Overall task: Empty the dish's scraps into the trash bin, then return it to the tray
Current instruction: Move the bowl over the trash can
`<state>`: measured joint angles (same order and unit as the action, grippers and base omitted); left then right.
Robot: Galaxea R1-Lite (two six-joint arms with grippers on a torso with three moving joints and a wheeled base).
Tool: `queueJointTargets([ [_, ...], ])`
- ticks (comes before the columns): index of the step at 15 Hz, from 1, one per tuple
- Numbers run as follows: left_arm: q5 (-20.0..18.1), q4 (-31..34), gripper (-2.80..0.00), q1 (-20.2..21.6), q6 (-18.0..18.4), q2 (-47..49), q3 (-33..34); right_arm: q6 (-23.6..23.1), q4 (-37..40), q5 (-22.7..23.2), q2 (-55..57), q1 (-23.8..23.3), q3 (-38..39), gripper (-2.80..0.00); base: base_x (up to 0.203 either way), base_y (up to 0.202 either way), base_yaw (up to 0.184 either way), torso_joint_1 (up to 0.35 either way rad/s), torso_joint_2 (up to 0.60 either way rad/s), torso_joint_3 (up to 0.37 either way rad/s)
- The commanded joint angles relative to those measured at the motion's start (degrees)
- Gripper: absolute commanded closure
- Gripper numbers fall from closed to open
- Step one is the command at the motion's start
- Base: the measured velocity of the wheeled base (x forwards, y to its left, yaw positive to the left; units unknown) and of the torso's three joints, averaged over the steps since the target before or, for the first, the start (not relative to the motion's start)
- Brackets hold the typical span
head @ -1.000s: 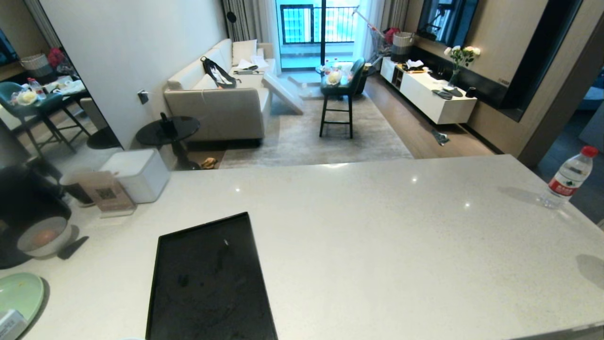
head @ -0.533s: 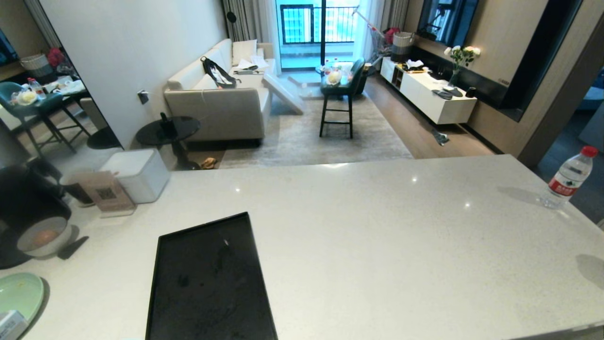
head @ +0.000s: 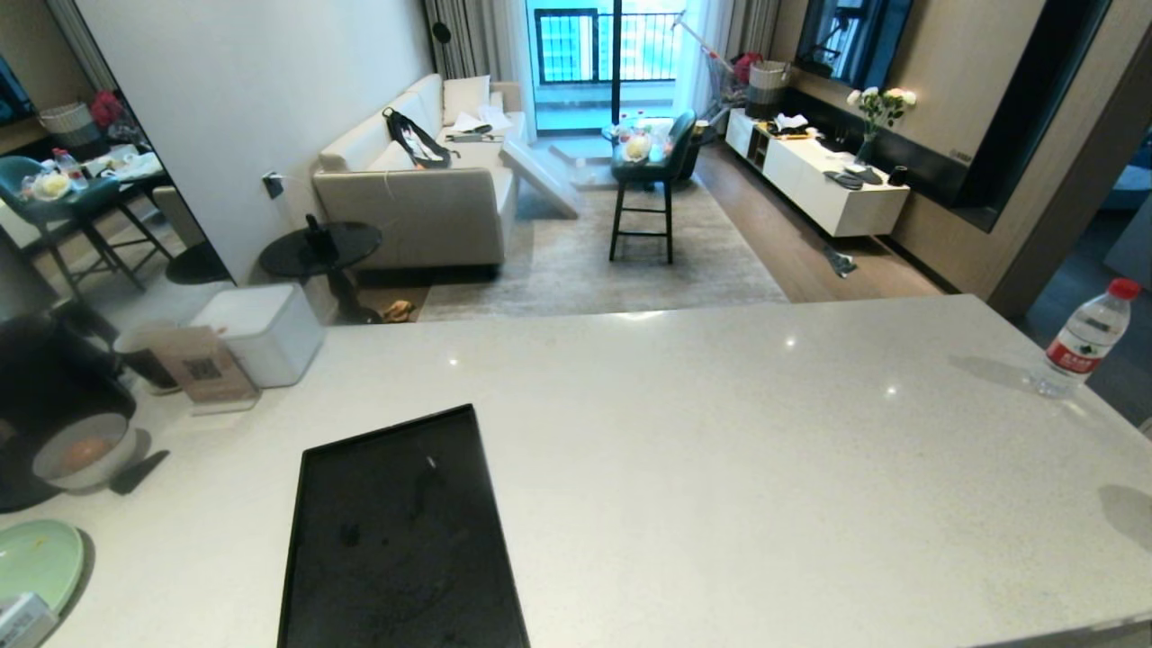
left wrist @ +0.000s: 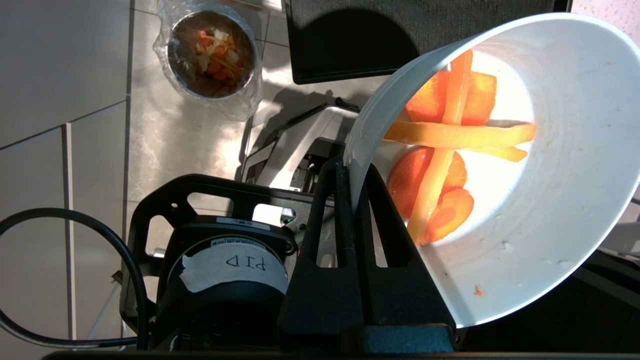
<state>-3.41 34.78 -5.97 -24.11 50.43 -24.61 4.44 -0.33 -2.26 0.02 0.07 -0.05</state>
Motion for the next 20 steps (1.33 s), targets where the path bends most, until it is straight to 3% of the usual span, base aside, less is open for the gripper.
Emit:
queueJointTargets([
  [1,0.0,0.2,0.00,0.0,-0.1,0.2,0.0,0.0,0.0,0.0,0.0,0.0,0.0,0.00,0.000,0.000,0.000,0.000,0.00,0.000],
  [5,0.1,0.3,0.00,-0.1,-1.0,0.2,-0.1,0.0,0.0,0.0,0.0,0.0,0.0,0.00,-0.025,0.000,0.000,0.002,0.00,0.001],
  [17,0.3,0.2,0.00,-0.2,-1.8,0.2,-0.3,0.0,0.0,0.0,0.0,0.0,0.0,0.00,-0.191,0.000,-0.001,-0.001,0.00,0.004],
  [20,0.4,0.2,0.00,-0.2,-1.8,-0.1,-0.3,0.0,0.0,0.0,0.0,0.0,0.0,0.00,-0.041,0.000,0.000,-0.001,0.00,0.004],
])
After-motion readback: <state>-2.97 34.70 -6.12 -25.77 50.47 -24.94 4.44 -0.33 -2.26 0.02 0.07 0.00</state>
